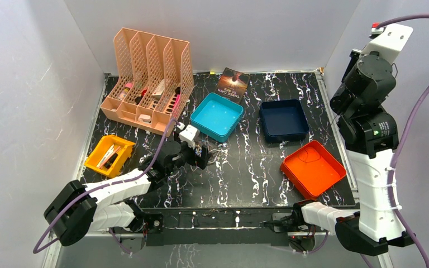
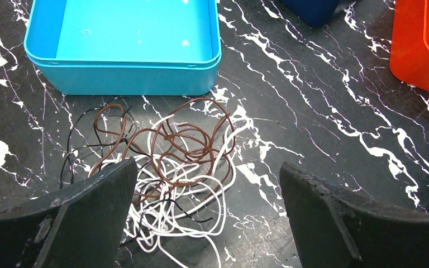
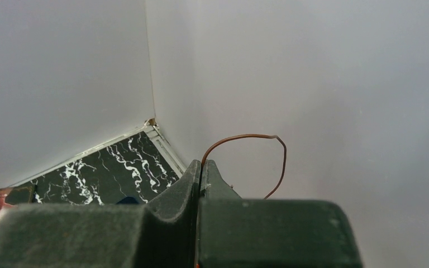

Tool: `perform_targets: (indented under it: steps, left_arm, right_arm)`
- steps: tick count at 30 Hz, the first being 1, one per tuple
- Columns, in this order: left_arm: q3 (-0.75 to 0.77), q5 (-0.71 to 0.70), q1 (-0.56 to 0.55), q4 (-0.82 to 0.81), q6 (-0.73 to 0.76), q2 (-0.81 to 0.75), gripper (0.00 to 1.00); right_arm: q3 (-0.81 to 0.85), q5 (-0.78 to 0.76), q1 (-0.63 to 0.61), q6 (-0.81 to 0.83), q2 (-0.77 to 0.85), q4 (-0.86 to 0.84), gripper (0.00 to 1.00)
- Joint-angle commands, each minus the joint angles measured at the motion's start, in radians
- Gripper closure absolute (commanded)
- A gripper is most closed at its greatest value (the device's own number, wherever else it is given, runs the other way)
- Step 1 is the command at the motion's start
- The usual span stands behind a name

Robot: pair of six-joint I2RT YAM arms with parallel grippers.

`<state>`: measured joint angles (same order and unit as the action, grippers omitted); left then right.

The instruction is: Untangle the cables

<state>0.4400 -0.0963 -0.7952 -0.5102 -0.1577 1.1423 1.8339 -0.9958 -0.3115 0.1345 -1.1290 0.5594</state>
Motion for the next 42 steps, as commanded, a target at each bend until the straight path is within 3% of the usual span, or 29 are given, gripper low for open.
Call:
perform_targets:
  steps: [1,12,21,29,34,42]
  left_arm:
    - [0.038,0.013,-0.002,0.003,0.002,-0.001,0.02]
    - [0.036,0.013,-0.002,-0.004,-0.006,0.001,0.02]
    - [0.050,-0.012,-0.002,0.000,-0.011,-0.012,0.02]
    - [0.063,-0.011,-0.002,0.005,-0.015,0.004,0.02]
    - [0.072,-0.012,-0.002,0.011,-0.019,0.004,0.02]
    - [0.202,-0.044,-0.003,0.233,-0.026,-0.014,0.02]
  right_arm:
    - [-0.015,0.009,0.000,-0.035,0.008,-0.012,0.97]
    - [-0.085,0.061,0.000,-0.102,0.049,0.009,0.95]
    - [-0.368,0.200,0.000,-0.285,0.136,0.091,0.90]
    - [-0.615,0.183,0.001,-0.475,0.250,0.080,0.91]
    - [-0.734,0.111,0.000,-0.500,0.292,0.009,0.92]
    - [-0.858,0.122,0.011,-0.572,0.228,-0.024,0.92]
